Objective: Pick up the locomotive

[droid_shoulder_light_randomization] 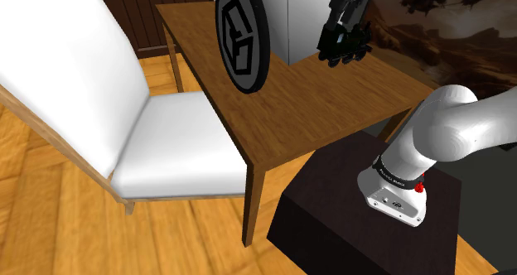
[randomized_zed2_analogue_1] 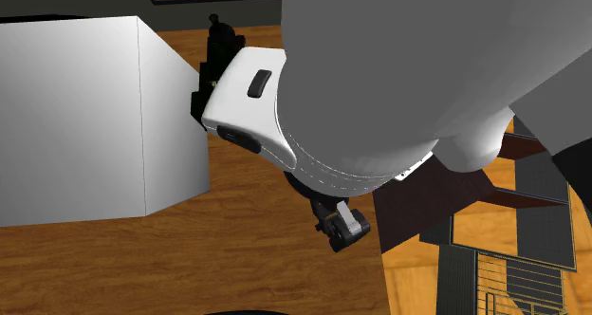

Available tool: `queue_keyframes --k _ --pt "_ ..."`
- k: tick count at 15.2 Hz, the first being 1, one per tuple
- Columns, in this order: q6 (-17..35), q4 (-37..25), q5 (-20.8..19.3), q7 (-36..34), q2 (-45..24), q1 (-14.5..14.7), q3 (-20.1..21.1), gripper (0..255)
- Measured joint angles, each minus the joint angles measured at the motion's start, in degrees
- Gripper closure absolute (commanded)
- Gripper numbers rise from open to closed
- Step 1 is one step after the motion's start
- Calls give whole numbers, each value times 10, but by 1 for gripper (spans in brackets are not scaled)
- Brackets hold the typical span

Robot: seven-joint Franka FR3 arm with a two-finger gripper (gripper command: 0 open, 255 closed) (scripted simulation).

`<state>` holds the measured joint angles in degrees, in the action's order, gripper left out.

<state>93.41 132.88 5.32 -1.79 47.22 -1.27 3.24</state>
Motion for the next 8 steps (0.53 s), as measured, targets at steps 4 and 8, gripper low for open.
queue_keyframes --k 4,8 --pt "0 19 -17 59 25 5 -37 0" --pt "4 45 -56 177 58 12 -115 0"
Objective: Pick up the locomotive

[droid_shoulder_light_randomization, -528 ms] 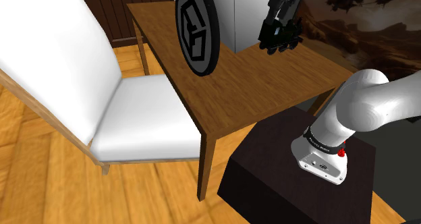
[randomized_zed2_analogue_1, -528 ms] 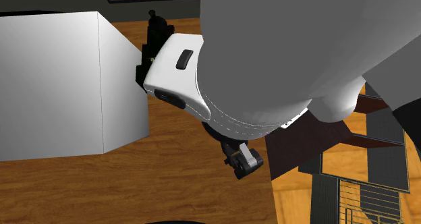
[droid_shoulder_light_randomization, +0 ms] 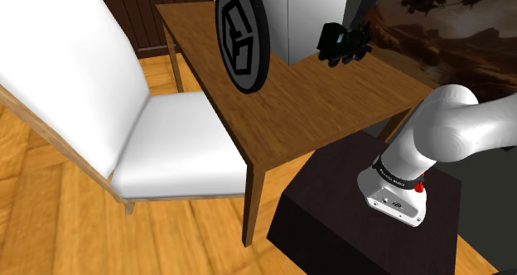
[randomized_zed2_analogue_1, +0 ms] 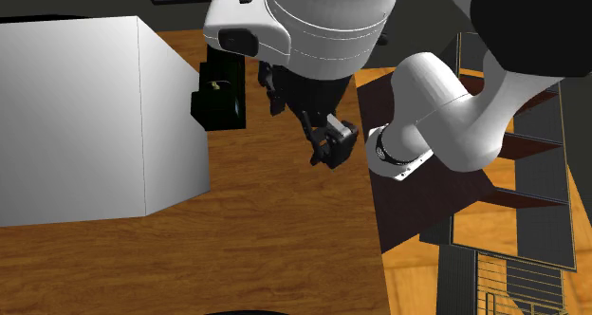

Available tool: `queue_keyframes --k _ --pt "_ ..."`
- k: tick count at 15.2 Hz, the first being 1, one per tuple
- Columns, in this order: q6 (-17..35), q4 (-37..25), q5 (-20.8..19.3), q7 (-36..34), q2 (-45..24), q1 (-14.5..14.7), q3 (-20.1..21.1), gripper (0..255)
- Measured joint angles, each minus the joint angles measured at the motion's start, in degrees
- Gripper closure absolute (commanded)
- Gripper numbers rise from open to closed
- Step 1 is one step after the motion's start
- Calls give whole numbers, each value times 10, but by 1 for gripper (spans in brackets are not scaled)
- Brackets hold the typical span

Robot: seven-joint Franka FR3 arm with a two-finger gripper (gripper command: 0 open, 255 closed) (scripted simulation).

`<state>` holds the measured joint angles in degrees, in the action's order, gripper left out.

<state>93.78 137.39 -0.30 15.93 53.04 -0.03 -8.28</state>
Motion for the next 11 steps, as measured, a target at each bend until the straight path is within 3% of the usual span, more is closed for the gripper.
queue_keyframes --k 4,11 --pt "5 6 -39 118 12 10 -78 0" --pt "16 -41 -97 328 -20 52 -228 0"
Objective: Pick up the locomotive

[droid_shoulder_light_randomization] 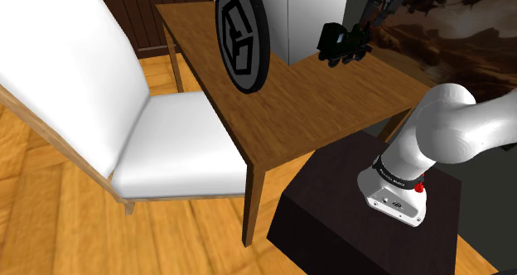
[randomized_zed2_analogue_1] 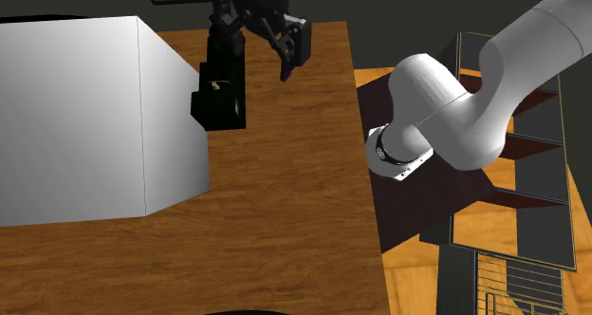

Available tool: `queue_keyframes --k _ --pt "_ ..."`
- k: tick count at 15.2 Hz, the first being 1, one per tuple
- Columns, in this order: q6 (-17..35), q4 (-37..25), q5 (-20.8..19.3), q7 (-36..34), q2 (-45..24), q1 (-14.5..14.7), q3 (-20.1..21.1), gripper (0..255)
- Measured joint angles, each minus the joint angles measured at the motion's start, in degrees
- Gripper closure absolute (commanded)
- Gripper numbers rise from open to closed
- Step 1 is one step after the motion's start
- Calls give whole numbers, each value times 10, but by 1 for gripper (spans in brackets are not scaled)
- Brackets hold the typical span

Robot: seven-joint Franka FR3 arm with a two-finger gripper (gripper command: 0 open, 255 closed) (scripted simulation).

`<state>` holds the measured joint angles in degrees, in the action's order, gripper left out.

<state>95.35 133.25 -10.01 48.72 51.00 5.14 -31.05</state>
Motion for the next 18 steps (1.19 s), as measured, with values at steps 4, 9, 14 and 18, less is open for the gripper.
queue_keyframes --k 4,9,14,18 --pt "6 -56 -17 120 -44 48 -92 0" --pt "11 -147 -16 271 -113 144 -224 0" --pt "28 -157 -18 319 -130 177 -274 0" --pt "52 -133 -24 324 -128 177 -284 0"
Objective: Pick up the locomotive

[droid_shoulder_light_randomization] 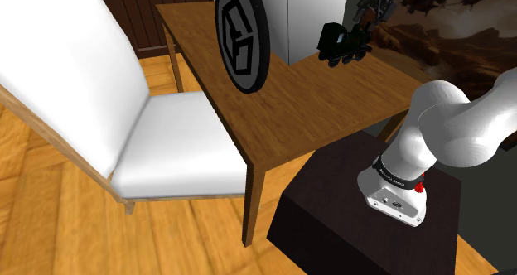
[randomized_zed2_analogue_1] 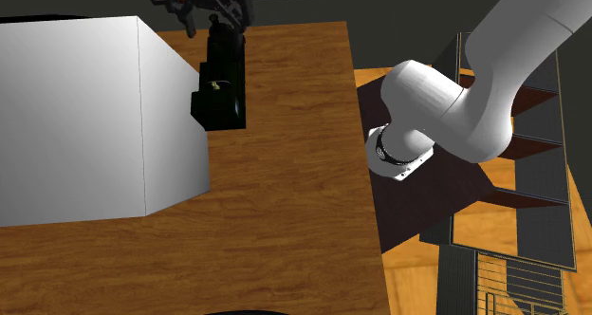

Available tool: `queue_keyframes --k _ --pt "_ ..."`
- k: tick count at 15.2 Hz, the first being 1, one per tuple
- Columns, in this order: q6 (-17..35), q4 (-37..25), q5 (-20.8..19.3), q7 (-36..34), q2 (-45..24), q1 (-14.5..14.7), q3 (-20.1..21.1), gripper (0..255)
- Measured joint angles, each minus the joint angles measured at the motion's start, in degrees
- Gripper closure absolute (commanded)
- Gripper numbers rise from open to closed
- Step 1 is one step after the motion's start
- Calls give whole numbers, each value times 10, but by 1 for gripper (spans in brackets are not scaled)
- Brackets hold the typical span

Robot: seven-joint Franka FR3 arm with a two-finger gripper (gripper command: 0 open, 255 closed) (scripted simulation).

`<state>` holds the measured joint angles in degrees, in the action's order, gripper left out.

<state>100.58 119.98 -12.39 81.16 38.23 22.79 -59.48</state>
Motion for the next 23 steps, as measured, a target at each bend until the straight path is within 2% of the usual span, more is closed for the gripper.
queue_keyframes --k 1,11,23 --pt "4 4 -1 0 1 0 -1 255" --pt "7 7 -2 1 1 -1 -2 255" --pt "-69 -76 16 -9 -11 10 20 255"
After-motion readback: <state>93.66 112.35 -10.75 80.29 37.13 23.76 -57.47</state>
